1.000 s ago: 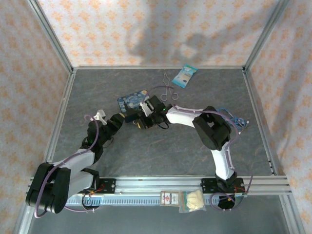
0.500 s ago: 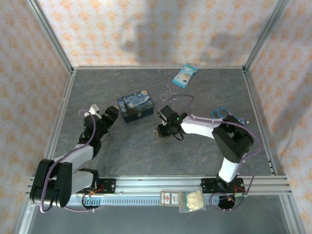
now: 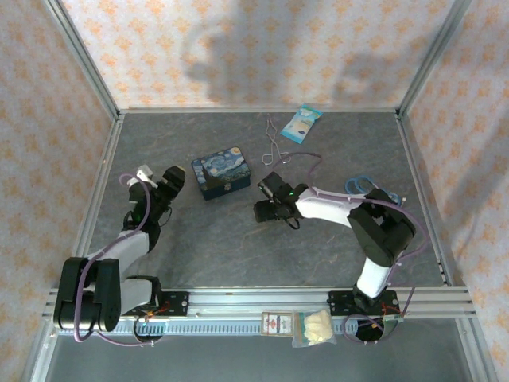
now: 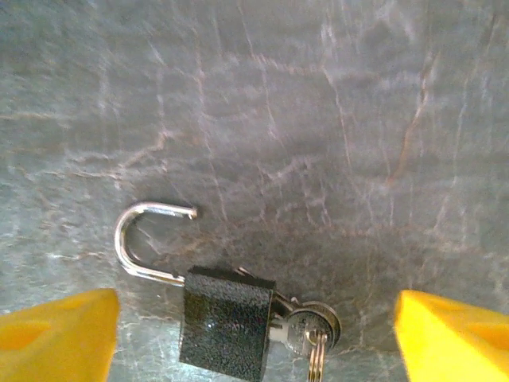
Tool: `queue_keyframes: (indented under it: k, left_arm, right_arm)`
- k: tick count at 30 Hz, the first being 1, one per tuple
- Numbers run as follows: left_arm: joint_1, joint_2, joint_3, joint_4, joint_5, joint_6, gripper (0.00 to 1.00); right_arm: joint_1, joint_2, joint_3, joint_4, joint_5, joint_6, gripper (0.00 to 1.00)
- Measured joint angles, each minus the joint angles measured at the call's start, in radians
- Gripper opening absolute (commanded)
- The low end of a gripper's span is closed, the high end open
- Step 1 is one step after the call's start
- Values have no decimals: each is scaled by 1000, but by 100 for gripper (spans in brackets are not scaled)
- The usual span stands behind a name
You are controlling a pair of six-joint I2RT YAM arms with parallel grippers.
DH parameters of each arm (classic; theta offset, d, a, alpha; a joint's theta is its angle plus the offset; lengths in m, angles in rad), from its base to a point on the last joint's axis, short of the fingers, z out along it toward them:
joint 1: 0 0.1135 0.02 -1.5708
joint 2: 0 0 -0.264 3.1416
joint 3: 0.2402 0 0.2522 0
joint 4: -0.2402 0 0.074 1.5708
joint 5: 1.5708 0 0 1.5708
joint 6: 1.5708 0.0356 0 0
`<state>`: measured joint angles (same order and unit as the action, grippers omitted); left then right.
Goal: Unlock a padlock with a key
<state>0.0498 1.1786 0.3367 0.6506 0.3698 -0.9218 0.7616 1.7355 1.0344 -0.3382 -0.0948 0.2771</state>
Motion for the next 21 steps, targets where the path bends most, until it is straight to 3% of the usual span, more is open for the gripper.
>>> queue_keyframes:
  k: [5, 10, 16, 21]
  left_arm:
    - [68, 7, 63, -21, -15, 64, 82]
    - [129, 60, 127, -60, -69, 162, 85]
    - [156, 87, 168, -155, -200, 307, 88]
    - [155, 82, 146, -154, -263, 395, 89]
  right_arm:
    - [-65, -77, 32, 33, 14, -15, 100]
    - [-248, -153, 3, 154, 89, -76, 100]
    - [-490, -237, -205, 397, 200, -169, 100]
    - [-591, -253, -362, 592, 259, -238, 100]
